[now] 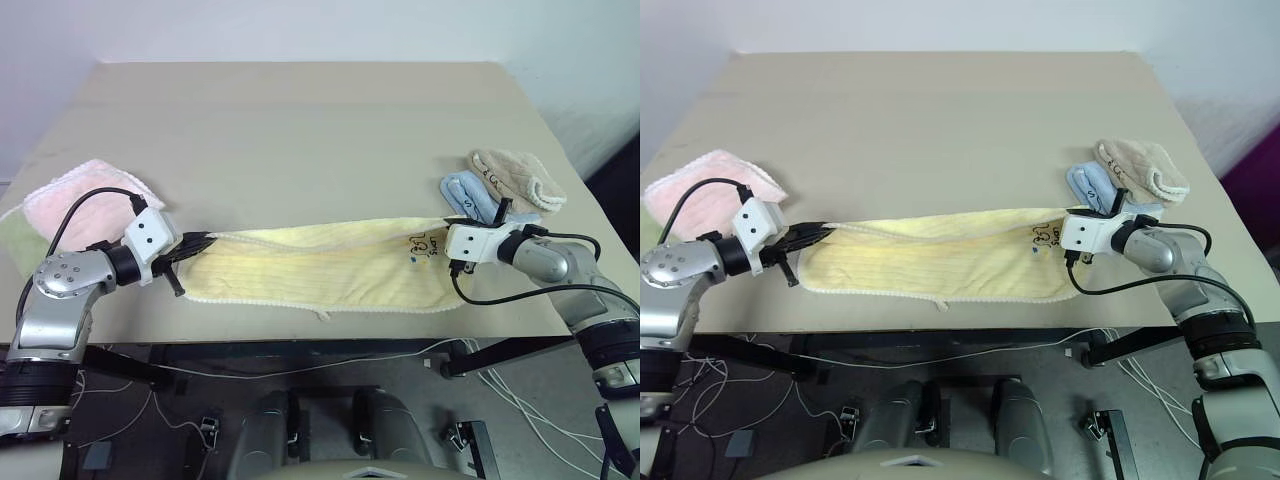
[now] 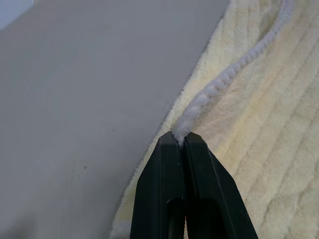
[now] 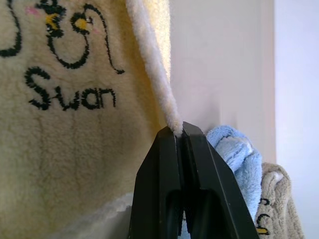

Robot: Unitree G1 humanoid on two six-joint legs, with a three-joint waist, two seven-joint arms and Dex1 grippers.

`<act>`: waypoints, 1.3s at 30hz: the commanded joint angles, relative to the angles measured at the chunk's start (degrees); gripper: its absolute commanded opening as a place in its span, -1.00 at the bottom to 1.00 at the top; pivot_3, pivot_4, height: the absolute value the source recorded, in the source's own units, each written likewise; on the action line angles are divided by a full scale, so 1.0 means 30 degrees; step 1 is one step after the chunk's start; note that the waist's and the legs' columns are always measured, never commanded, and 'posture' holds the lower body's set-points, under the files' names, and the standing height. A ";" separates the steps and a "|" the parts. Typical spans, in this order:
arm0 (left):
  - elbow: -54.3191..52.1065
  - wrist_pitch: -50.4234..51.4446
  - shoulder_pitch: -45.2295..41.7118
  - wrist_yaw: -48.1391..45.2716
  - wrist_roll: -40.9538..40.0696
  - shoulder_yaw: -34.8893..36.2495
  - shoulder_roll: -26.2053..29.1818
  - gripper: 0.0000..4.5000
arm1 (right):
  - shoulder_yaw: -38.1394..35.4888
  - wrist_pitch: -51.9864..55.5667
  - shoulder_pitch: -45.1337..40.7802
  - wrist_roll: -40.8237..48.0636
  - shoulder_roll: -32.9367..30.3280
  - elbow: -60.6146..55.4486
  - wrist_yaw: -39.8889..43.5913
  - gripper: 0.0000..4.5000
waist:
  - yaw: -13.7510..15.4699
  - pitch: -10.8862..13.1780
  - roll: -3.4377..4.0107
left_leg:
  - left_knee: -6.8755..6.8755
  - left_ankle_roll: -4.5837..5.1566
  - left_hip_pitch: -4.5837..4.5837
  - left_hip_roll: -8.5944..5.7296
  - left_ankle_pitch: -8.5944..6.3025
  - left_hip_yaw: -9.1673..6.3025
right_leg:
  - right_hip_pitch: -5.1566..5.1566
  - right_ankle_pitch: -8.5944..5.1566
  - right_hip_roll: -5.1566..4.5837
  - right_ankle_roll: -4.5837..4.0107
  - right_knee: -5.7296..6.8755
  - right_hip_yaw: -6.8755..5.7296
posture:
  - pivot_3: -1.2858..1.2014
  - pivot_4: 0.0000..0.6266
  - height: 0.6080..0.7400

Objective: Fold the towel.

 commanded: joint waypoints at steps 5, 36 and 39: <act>0.4299 0.0796 -0.5461 0.3059 -0.1195 0.2293 -0.1216 -1.00 | -0.0679 -0.0125 -0.4501 0.0510 0.0622 0.1507 -0.0769 -0.97 | -0.0006 0.0001 -0.0004 | 0.0030 -0.0009 0.0016 0.0002 0.0010 -0.0010 | 0.0014 0.0003 0.0007 0.0003 0.0030 -0.0002 | 0.03 -0.52 1.00; -0.4043 0.5963 0.4294 -0.3142 -0.5828 0.6654 0.2783 -1.00 | -0.6127 0.6824 0.4442 1.2487 -0.4377 -1.0340 1.0244 -0.97 | 0.0025 0.0013 -0.0011 | 0.0030 0.0094 0.0040 -0.0003 -0.0075 -0.0006 | 0.0030 -0.0020 -0.0099 0.0030 0.0016 0.0034 | 0.03 -0.52 1.00; -0.5442 0.8538 0.6137 -0.3137 -0.6924 0.7437 0.3271 -1.00 | -0.6834 0.8123 0.5766 1.3419 -0.4809 -1.1670 1.1058 -0.97 | 0.0029 0.0008 -0.0005 | 0.0023 0.0063 0.0035 -0.0002 -0.0103 -0.0025 | 0.0027 -0.0024 -0.0105 0.0021 0.0004 0.0036 | 0.03 -0.52 1.00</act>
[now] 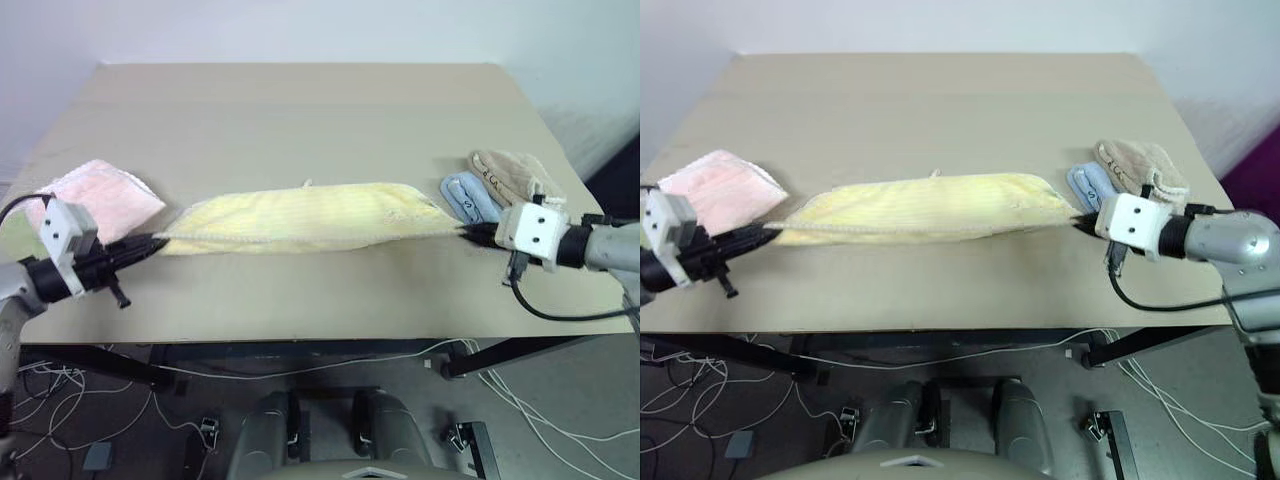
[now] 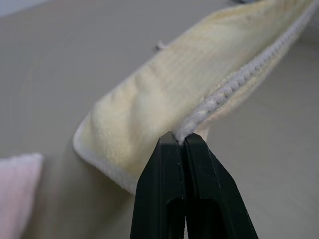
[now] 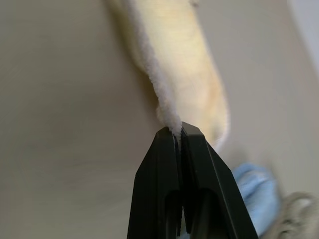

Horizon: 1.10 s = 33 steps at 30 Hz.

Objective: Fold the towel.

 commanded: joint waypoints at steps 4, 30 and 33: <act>-0.2181 0.1876 0.1431 0.0151 -0.0804 0.1031 0.0530 -1.00 | -0.1104 0.1534 0.0455 0.1080 -0.0514 -0.1685 0.0886 -0.97 | 0.0052 -0.0001 0.0001 | -0.0003 -0.0005 0.0003 -0.0002 -0.0016 -0.0008 | 0.0002 -0.0033 -0.0003 -0.0059 -0.0017 -0.0004 | 0.03 -0.52 1.00; 1.1049 -0.5873 -0.9973 0.6164 0.8732 -0.6677 -0.2963 -1.00 | 0.7132 -0.8677 -1.4714 -0.9832 0.7521 2.0014 -0.6162 -0.97 | -0.0144 -0.0002 -0.0006 | -0.0006 -0.0031 -0.0026 -0.0017 0.0083 0.0086 | -0.0030 0.0020 0.0078 -0.0008 0.0010 -0.0010 | 0.03 -0.52 1.00; 1.1259 -0.5965 -0.9913 0.6087 0.8804 -0.6766 -0.2991 -1.00 | 0.7238 -0.9442 -1.4990 -1.0146 0.7850 2.0939 -0.6778 -0.97 | -0.0150 -0.0002 -0.0005 | -0.0006 -0.0031 -0.0025 -0.0015 0.0083 0.0091 | -0.0030 0.0020 0.0078 -0.0007 0.0013 -0.0007 | 0.03 -0.52 1.00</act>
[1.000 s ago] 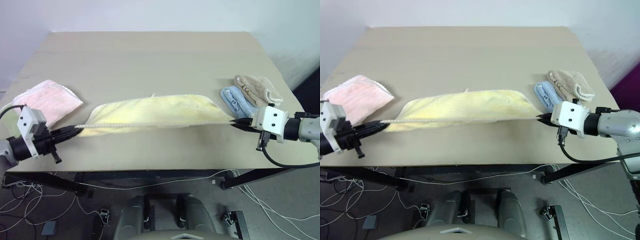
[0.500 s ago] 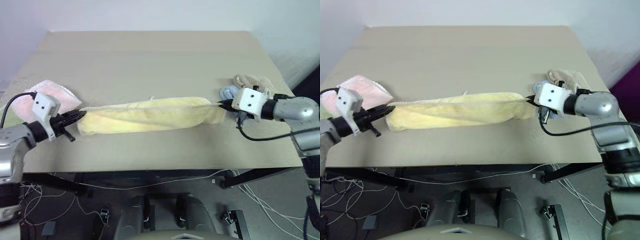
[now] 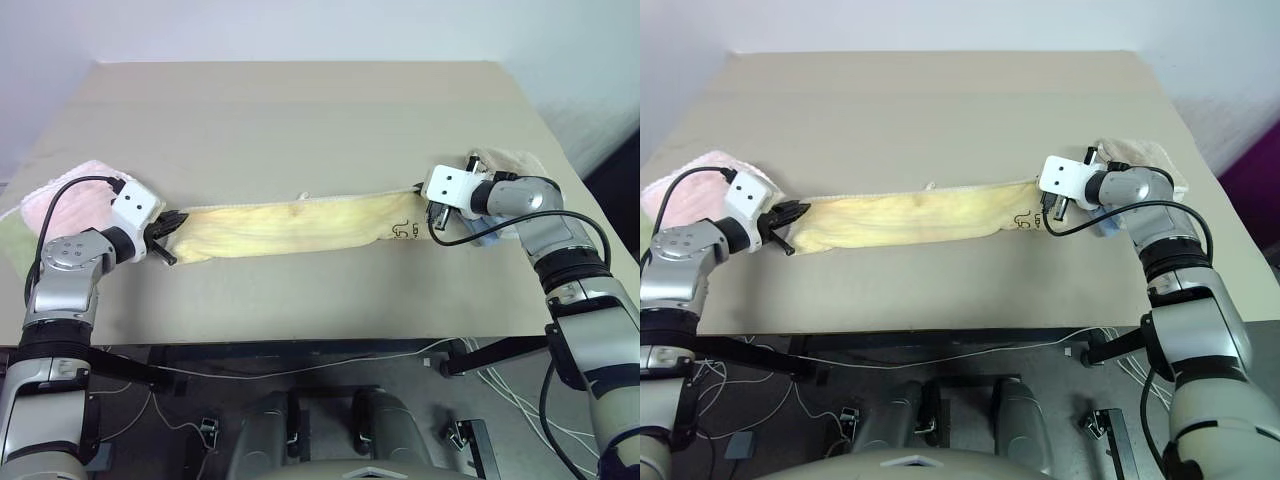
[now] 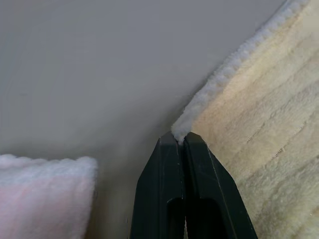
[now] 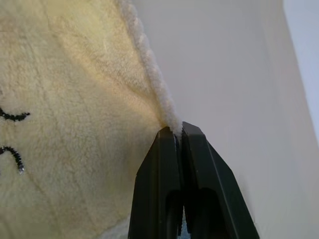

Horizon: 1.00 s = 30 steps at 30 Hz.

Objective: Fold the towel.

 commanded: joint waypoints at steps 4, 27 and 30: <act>-0.0237 -0.0335 0.0192 -0.0196 -0.0015 0.0355 0.0152 -0.71 | -0.0143 -0.1464 -0.0896 -0.0367 0.0329 0.1046 -0.0945 -0.78 | 0.0001 0.0000 0.0000 | 0.0000 -0.0002 0.0000 0.0003 0.0001 -0.0001 | 0.0000 0.0000 0.0001 0.0000 0.0001 0.0001 | 0.03 -0.52 1.00; -0.9649 0.2752 0.5083 -0.0220 -0.4519 0.3854 -0.0238 1.00 | -0.8036 1.8679 1.0408 1.2862 0.0669 -2.0935 -0.1618 0.98 | 0.0092 -0.0009 -0.0002 | 0.0005 -0.0002 0.0021 0.0016 -0.0007 -0.0074 | 0.0033 0.0003 -0.0067 -0.0004 0.0009 -0.0003 | 0.03 -0.52 1.00; -1.0199 0.2526 0.5403 -0.0958 -0.4588 0.3430 -0.0191 1.00 | -1.0432 2.4435 1.0800 1.6517 0.2824 -2.2508 -0.4315 0.98 | 0.0112 -0.0011 0.0002 | -0.0004 0.0014 0.0022 0.0019 -0.0021 -0.0082 | 0.0028 0.0006 -0.0070 -0.0013 0.0006 0.0007 | 0.03 -0.52 1.00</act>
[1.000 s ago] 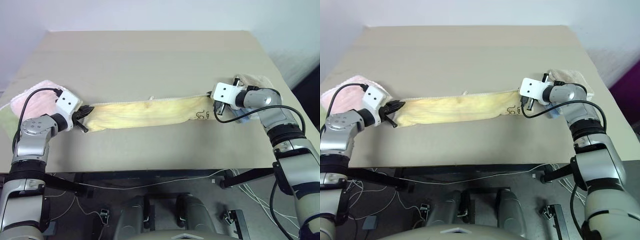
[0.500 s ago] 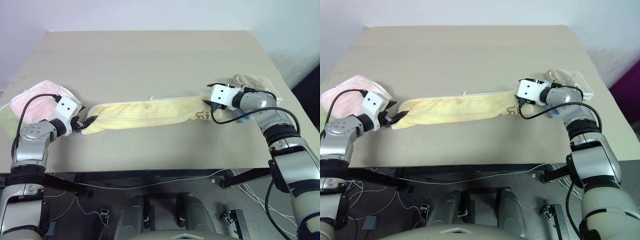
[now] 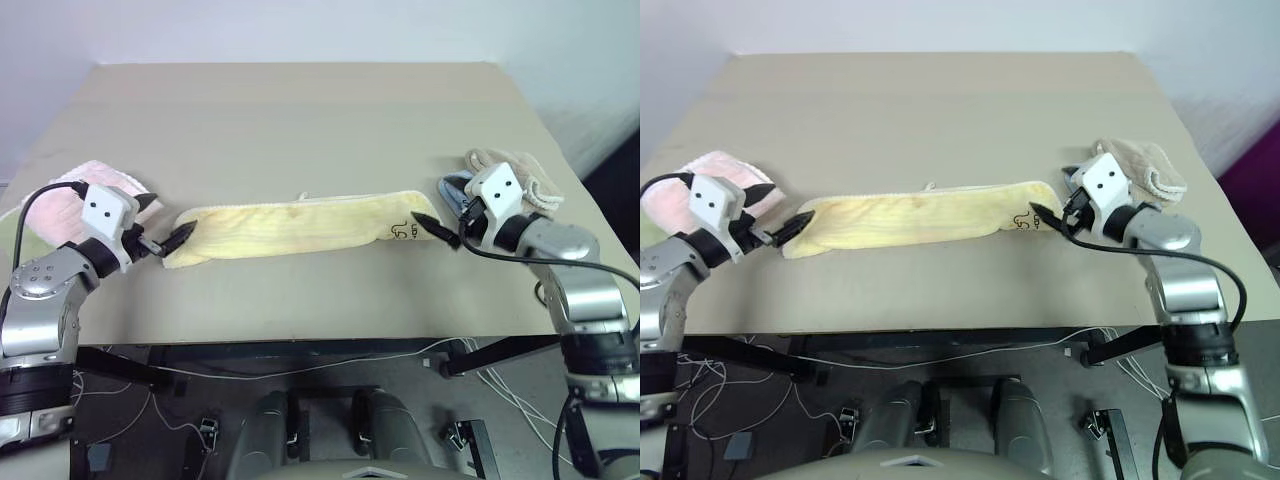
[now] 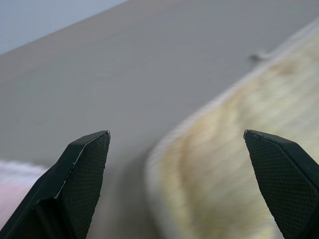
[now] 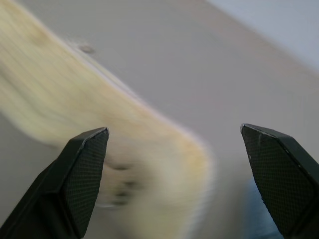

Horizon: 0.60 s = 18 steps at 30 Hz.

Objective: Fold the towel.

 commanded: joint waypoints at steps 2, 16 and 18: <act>-0.1375 -0.0627 0.0246 -0.1456 -0.0298 -0.0774 0.0097 1.00 | -0.4528 0.8360 0.0162 0.6000 0.3195 -0.2472 -0.4488 0.98 | 0.0070 -0.0007 0.0003 | -0.0006 0.0046 -0.0004 -0.0002 -0.0039 -0.0005 | -0.0015 0.0010 -0.0004 -0.0017 0.0000 0.0003 | 0.03 -0.52 1.00; -0.2425 -0.1303 0.0088 -0.2697 0.0106 -0.3306 -0.0830 1.00 | -1.2932 1.5304 -0.2617 1.0997 0.8948 0.0018 -1.4786 0.98 | -0.0018 -0.0021 0.0046 | -0.0046 0.0064 -0.0028 -0.0011 -0.0045 0.0002 | -0.0051 0.0016 0.0011 -0.0036 -0.0017 -0.0003 | 0.03 -0.52 1.00; -0.2660 -0.1255 0.0197 -0.2639 0.0154 -0.3483 -0.1003 1.00 | -1.3265 1.5001 -0.3052 1.0920 0.9258 0.0836 -1.5624 0.98 | -0.0009 -0.0024 0.0045 | -0.0046 0.0074 -0.0028 -0.0013 -0.0041 0.0015 | -0.0049 0.0016 0.0020 -0.0034 -0.0017 -0.0002 | 0.03 -0.52 1.00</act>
